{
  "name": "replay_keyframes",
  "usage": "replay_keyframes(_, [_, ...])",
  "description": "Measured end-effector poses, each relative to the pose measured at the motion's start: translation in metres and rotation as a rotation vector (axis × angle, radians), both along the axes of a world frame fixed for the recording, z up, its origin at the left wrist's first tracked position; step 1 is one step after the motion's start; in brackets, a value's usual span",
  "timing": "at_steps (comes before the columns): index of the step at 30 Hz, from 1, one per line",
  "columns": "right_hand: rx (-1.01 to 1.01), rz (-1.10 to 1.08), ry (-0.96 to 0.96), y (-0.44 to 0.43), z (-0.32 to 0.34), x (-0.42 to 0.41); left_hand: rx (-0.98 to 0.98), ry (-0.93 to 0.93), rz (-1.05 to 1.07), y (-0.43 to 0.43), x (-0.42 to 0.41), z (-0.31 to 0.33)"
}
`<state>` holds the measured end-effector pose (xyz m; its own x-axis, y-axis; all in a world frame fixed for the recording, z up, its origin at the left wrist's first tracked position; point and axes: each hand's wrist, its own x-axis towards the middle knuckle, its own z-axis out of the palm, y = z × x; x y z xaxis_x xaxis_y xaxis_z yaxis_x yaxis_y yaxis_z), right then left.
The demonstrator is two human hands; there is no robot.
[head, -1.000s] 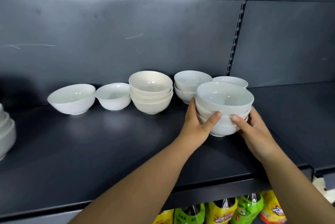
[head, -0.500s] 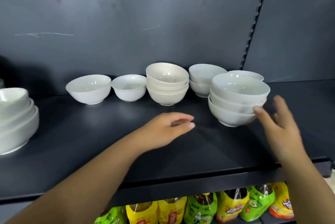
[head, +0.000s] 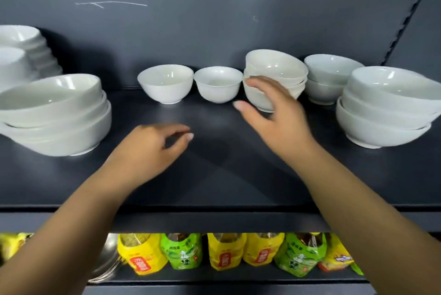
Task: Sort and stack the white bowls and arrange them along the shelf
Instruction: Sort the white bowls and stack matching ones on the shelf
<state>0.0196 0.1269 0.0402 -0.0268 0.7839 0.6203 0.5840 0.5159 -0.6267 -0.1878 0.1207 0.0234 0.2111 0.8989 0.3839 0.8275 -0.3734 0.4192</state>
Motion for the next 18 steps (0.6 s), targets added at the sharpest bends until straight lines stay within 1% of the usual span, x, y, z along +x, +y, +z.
replay_keyframes(2, [-0.144,0.094,-0.078,0.027,0.002,-0.032,0.004,0.027,0.047,-0.002,-0.015,-0.006])
replay_keyframes(4, [-0.279,0.142,-0.136,0.056,-0.003,-0.056,-0.004,0.046,0.073,-0.003,-0.027,-0.013])
replay_keyframes(6, [-0.324,0.141,-0.15,0.084,-0.011,-0.076,-0.02,0.065,0.069,-0.006,-0.039,-0.022])
replay_keyframes(8, [-0.304,0.107,-0.167,0.106,-0.021,-0.092,-0.016,0.062,0.044,-0.009,-0.047,-0.031])
replay_keyframes(11, [-0.263,0.053,-0.27,0.129,-0.03,-0.106,-0.015,-0.059,0.055,-0.008,-0.048,-0.032])
replay_keyframes(13, [-0.241,0.031,-0.321,0.14,-0.032,-0.114,-0.013,-0.102,0.06,-0.005,-0.048,-0.032])
replay_keyframes(16, [-0.202,0.004,-0.287,0.148,-0.032,-0.118,-0.017,-0.155,0.065,-0.004,-0.048,-0.031])
replay_keyframes(18, [-0.207,0.029,-0.246,0.145,-0.032,-0.113,-0.04,-0.217,0.089,-0.005,-0.049,-0.03])
